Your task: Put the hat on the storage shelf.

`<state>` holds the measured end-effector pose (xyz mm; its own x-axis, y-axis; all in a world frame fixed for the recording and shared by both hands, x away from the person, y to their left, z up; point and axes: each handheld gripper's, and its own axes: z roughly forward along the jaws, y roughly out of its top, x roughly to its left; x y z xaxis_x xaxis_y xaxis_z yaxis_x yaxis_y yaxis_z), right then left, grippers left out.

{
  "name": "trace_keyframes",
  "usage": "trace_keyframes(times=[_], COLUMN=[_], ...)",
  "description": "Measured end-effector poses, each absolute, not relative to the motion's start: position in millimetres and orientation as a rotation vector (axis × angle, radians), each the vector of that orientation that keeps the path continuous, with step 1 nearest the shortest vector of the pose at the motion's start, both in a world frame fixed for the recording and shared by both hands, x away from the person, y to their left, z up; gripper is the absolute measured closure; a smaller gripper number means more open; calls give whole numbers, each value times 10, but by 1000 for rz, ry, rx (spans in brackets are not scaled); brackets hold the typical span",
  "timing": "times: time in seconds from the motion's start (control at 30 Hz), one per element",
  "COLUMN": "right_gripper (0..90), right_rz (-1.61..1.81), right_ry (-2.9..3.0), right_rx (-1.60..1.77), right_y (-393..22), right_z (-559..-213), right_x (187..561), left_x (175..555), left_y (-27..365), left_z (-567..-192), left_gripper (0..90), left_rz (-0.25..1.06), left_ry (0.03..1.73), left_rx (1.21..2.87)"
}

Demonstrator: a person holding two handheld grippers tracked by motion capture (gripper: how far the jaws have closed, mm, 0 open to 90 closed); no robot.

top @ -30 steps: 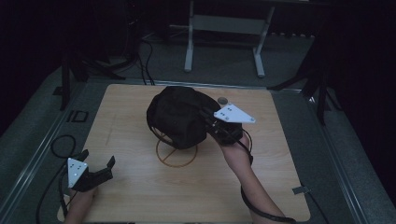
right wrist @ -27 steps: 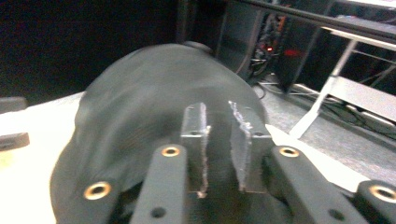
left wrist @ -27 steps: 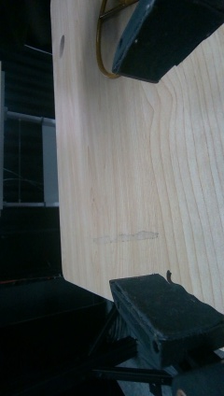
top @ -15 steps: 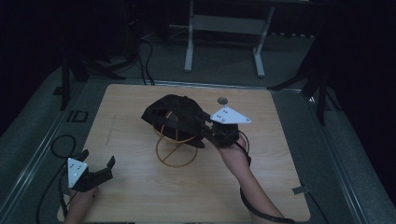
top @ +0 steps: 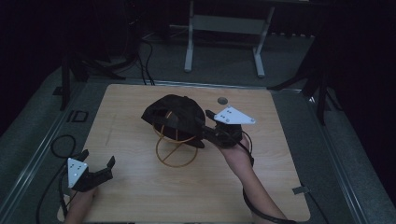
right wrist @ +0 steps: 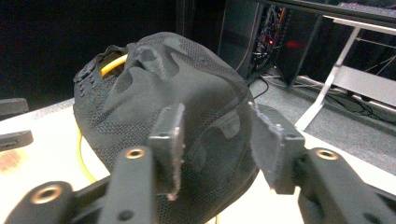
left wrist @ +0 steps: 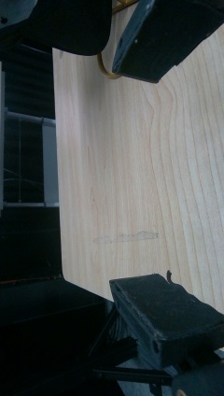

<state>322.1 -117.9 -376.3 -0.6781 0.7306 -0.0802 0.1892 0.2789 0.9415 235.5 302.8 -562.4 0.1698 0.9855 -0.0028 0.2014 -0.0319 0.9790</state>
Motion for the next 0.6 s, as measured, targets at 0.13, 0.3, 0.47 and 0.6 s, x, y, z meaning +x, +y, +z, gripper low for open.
trace_keyframes(times=[0.13, 0.3, 0.47, 0.6], right_gripper=[428, 300, 264, 164], right_rz=[1395, 1375, 1352, 1319], right_ry=[2041, 2049, 2021, 2022], right_rx=[832, 851, 885, 896], right_y=[-1230, -1324, -1486, -1662], right_z=[-3762, -3766, -3789, -3848], right_x=[3236, 3255, 3274, 3283], left_x=[2354, 2354, 2353, 2351], left_y=[3028, 3028, 3027, 3027], left_z=[-5624, -5624, -5624, -5624], left_gripper=[17, 18, 17, 17], left_rz=[990, 989, 993, 993], left_ry=[1218, 1220, 1218, 1218], left_rx=[1445, 1443, 1444, 1446])
